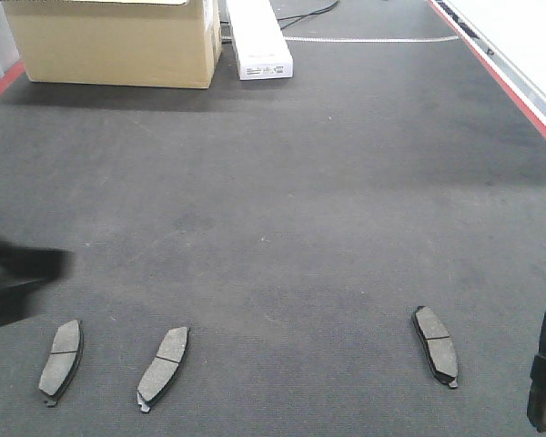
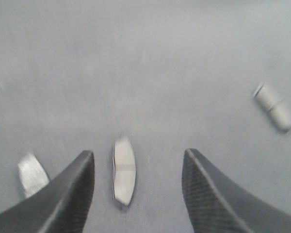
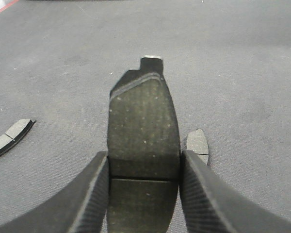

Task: Move and align brake pads A on conveyor
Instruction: 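Lower the left gripper and release its brake pad beside the nearer pad, then raise the open left gripper away from the placed pad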

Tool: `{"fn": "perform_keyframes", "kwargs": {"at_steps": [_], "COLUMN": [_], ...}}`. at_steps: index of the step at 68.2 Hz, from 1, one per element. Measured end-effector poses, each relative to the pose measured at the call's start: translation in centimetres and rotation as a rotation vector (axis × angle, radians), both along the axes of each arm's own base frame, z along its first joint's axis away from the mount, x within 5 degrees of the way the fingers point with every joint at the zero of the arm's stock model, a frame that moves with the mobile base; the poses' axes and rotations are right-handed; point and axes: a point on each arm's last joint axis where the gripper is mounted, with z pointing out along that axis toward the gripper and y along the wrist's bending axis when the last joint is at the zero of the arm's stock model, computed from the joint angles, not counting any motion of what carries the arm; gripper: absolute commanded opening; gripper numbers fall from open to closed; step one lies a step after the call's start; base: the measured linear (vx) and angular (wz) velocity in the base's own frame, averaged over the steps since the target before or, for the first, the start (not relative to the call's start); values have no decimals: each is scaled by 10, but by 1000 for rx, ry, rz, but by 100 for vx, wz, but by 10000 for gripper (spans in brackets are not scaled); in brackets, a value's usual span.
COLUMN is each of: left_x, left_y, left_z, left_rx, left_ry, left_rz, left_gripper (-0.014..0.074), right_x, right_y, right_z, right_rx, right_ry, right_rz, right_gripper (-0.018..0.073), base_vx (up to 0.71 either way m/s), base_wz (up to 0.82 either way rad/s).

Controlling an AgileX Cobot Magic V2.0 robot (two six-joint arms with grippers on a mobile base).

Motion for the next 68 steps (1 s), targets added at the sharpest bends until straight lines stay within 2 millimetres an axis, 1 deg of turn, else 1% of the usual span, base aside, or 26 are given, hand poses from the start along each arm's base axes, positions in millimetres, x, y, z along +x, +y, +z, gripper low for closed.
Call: {"fn": "perform_keyframes", "kwargs": {"at_steps": [2,8,12,19,28,34,39,63,68], "left_x": [-12,-41,-57,-81,-100,-105,-105,-103,-103], "left_y": [6,22,30,43,53,56,56,55,55], "left_z": [3,0,-11,-28,-50,-63,-68,-69,-69], "left_rx": [-18,-46,-50,-69,-90,-99,-109,-126,-126], "left_ry": [-36,-110,-136,-186,-228,-246,-268,-302,-302], "left_rz": [0,2,4,7,8,8,7,7,7], "left_gripper": [376,376,376,376,376,376,376,376,376], "right_x": [0,0,0,0,0,0,0,0,-1], "right_y": [0,0,0,0,0,0,0,0,1], "right_z": [0,0,0,0,0,0,0,0,-1], "right_rx": [0,0,0,0,0,0,0,0,23], "right_ry": [0,0,0,0,0,0,0,0,19], "right_rz": [0,0,0,0,0,0,0,0,-4], "right_gripper": [-4,-4,-4,-4,-4,-4,-4,-4,-4], "base_vx": [0,0,0,0,0,0,0,0,0], "base_wz": [0,0,0,0,0,0,0,0,0]}}
